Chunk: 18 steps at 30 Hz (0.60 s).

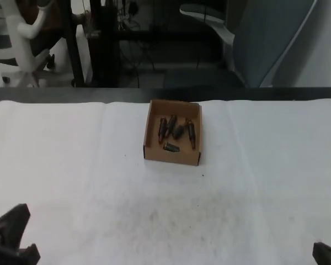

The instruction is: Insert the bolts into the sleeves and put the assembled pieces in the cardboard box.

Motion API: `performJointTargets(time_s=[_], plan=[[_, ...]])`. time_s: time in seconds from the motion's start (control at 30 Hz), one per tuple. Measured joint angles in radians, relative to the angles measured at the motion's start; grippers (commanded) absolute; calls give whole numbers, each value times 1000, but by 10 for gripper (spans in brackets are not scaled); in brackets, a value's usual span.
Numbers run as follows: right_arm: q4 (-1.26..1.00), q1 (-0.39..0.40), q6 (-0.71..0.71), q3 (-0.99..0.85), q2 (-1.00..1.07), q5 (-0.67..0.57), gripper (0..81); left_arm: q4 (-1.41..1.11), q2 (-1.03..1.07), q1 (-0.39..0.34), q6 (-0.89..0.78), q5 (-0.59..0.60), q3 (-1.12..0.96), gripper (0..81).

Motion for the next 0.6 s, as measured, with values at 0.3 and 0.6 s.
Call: performJointTargets(time_s=[0.3, 0.6], plan=[[5, 0, 48, 0, 0, -3, 6, 7, 0, 0, -19, 0, 0, 17], [5, 0, 51, 0, 0, -3, 6, 7, 0, 0, -21, 0, 0, 17]])
